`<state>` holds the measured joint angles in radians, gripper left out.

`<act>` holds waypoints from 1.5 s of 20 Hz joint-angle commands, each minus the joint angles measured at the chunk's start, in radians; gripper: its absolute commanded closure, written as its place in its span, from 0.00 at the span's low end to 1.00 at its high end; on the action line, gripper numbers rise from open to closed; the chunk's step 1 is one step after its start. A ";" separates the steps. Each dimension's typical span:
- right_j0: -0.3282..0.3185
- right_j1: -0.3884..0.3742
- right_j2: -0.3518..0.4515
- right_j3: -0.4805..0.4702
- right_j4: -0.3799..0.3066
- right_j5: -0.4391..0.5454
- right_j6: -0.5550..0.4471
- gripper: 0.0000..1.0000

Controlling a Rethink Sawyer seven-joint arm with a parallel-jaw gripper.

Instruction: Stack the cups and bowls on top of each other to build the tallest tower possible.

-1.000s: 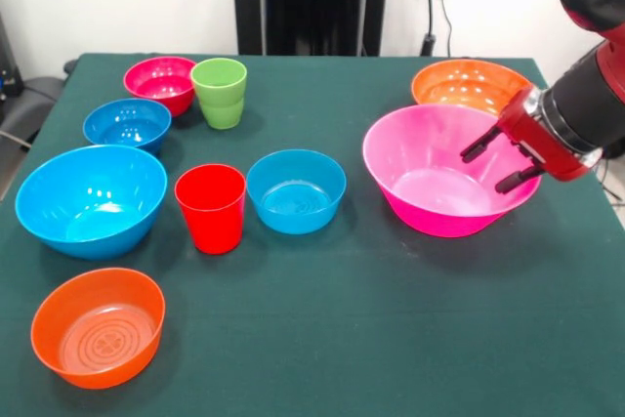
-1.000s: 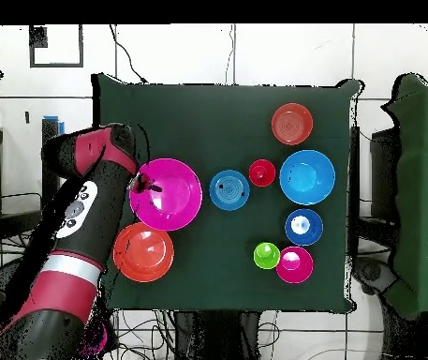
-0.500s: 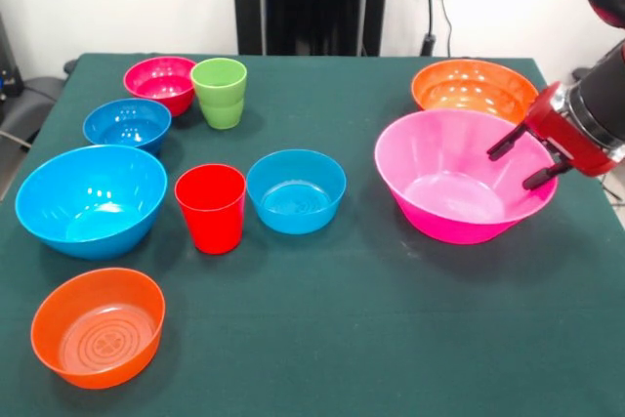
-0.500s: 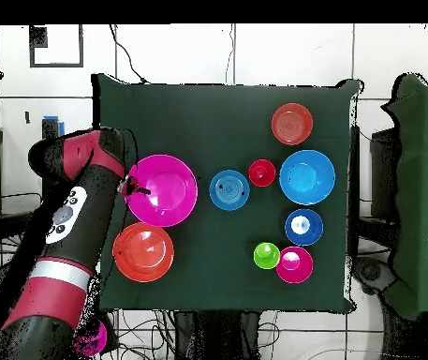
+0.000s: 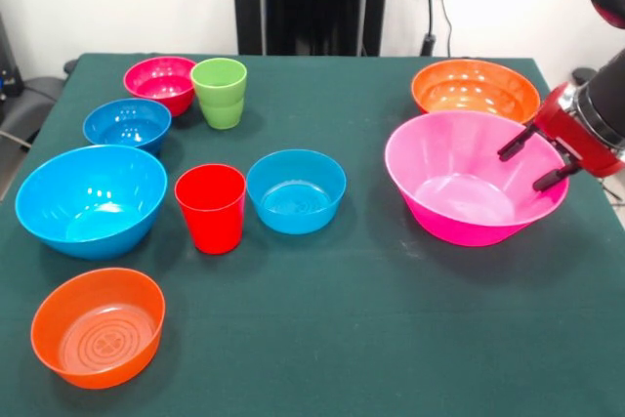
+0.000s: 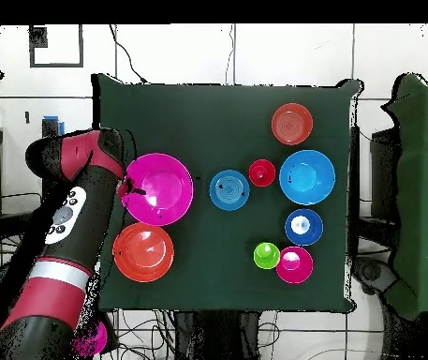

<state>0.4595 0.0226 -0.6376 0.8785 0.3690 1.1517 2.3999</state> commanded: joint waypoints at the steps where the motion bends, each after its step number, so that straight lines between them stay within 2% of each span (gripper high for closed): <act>1: 0.006 0.010 0.089 -0.034 0.029 0.008 0.226 0.00; 4: 0.013 -0.018 0.070 -0.024 0.006 0.039 0.204 0.00; 11: 0.009 -0.082 0.000 -0.010 -0.076 0.130 0.085 0.00; 15: 0.006 -0.097 -0.010 -0.020 -0.076 0.159 0.066 0.00; 21: -0.010 -0.116 -0.026 -0.075 -0.066 0.255 0.057 0.00; 25: -0.012 -0.110 -0.023 -0.096 -0.054 0.257 0.074 0.00; 30: -0.013 -0.078 0.017 -0.100 -0.006 0.164 0.144 0.00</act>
<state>0.4590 -0.0977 -0.7252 0.8127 0.3696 1.3336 2.4133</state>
